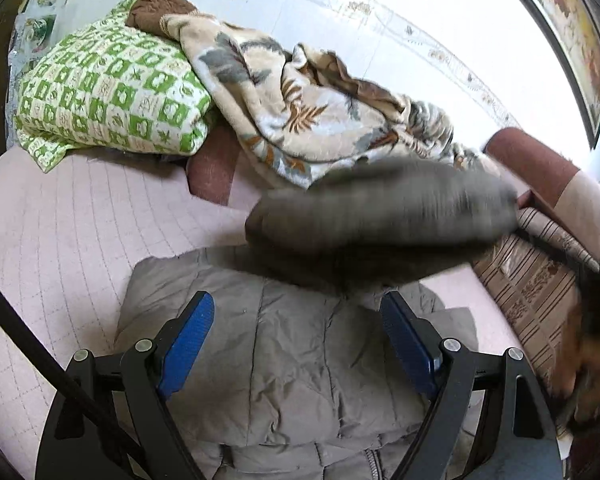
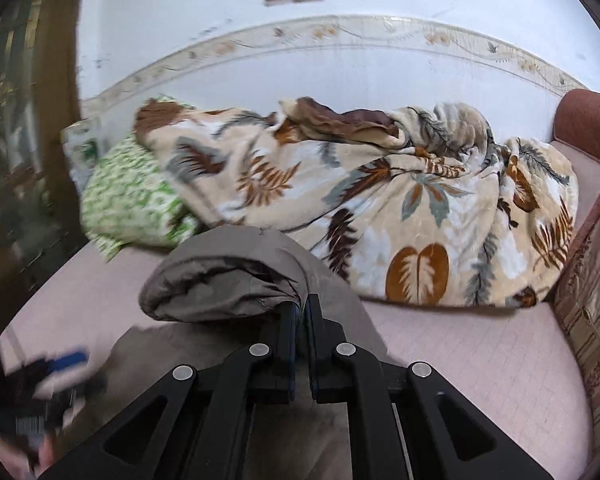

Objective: Fold large clothes
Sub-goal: 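Fold the hood down onto the folded body with the right gripper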

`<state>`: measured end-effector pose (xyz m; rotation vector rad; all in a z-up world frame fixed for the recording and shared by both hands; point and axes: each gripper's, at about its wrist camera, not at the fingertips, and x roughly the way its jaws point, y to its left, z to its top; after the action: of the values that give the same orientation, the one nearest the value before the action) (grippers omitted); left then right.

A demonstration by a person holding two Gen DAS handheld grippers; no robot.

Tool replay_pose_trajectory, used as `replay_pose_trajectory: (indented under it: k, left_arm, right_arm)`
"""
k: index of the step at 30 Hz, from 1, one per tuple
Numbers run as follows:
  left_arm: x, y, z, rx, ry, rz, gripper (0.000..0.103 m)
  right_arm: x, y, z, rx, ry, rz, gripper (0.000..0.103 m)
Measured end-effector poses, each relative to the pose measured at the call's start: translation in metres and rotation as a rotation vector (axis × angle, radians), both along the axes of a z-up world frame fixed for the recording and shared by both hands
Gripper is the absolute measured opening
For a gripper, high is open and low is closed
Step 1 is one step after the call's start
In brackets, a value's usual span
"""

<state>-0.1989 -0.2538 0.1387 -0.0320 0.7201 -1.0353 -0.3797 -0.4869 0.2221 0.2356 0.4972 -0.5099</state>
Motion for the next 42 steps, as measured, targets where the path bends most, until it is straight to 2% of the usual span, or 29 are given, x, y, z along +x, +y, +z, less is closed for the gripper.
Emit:
replay_pose_trajectory:
  k: [4, 9, 11, 13, 14, 16, 17, 19, 23, 25, 27, 29, 32, 35, 38, 42]
  left_arm:
    - [0.002, 0.001, -0.001, -0.020, 0.030, -0.016, 0.085]
    - [-0.008, -0.018, -0.023, 0.038, 0.051, -0.070, 0.085]
    - [-0.015, -0.030, -0.039, 0.102, 0.040, -0.082, 0.085]
    - [-0.023, -0.041, -0.053, 0.154, 0.005, -0.089, 0.085]
    - [-0.027, -0.049, -0.062, 0.208, -0.022, -0.084, 0.085]
    - [-0.032, -0.057, -0.076, 0.285, -0.049, -0.080, 0.085]
    - [-0.034, -0.058, -0.078, 0.296, -0.064, -0.079, 0.085]
    - [-0.035, -0.059, -0.077, 0.302, -0.083, -0.084, 0.085]
    - [-0.031, -0.051, -0.069, 0.248, -0.063, -0.070, 0.085]
    - [-0.030, -0.046, -0.063, 0.217, -0.079, -0.045, 0.085]
    - [-0.029, -0.044, -0.059, 0.195, -0.100, -0.026, 0.085]
    - [-0.027, -0.047, -0.063, 0.207, -0.099, -0.024, 0.085]
    - [-0.019, -0.059, -0.084, 0.318, -0.056, -0.032, 0.085]
    - [-0.026, -0.065, -0.092, 0.384, -0.108, -0.038, 0.085]
    - [-0.029, -0.064, -0.093, 0.391, -0.119, -0.040, 0.085]
    - [-0.024, -0.055, -0.082, 0.336, -0.083, -0.038, 0.085]
  right_arm:
    - [-0.033, 0.052, -0.037, 0.002, 0.059, 0.057, 0.005]
    - [-0.050, 0.099, -0.110, 0.041, 0.196, 0.110, 0.001]
    - [-0.048, 0.107, -0.135, 0.014, 0.259, 0.097, 0.001]
    - [-0.049, 0.103, -0.149, 0.055, 0.260, 0.086, 0.001]
    - [-0.048, 0.101, -0.153, 0.080, 0.260, 0.086, 0.001]
    - [-0.047, 0.097, -0.152, 0.104, 0.266, 0.076, 0.002]
    - [-0.048, 0.097, -0.148, 0.107, 0.265, 0.072, 0.002]
    - [-0.055, 0.090, -0.122, 0.114, 0.172, 0.076, 0.002]
    - [-0.041, 0.067, -0.086, 0.132, 0.043, 0.024, 0.002]
    - [-0.021, 0.056, -0.082, 0.157, 0.010, 0.027, 0.002]
    - [0.006, 0.044, -0.091, 0.199, 0.009, 0.012, 0.002]
    - [0.026, 0.041, -0.102, 0.229, 0.037, 0.025, 0.002]
    - [0.047, 0.044, -0.139, 0.300, 0.125, 0.039, 0.003]
    - [0.052, 0.051, -0.174, 0.329, 0.202, 0.034, 0.003]
    - [0.048, 0.045, -0.180, 0.375, 0.183, 0.033, 0.003]
    - [0.042, 0.041, -0.166, 0.398, 0.152, 0.060, 0.003]
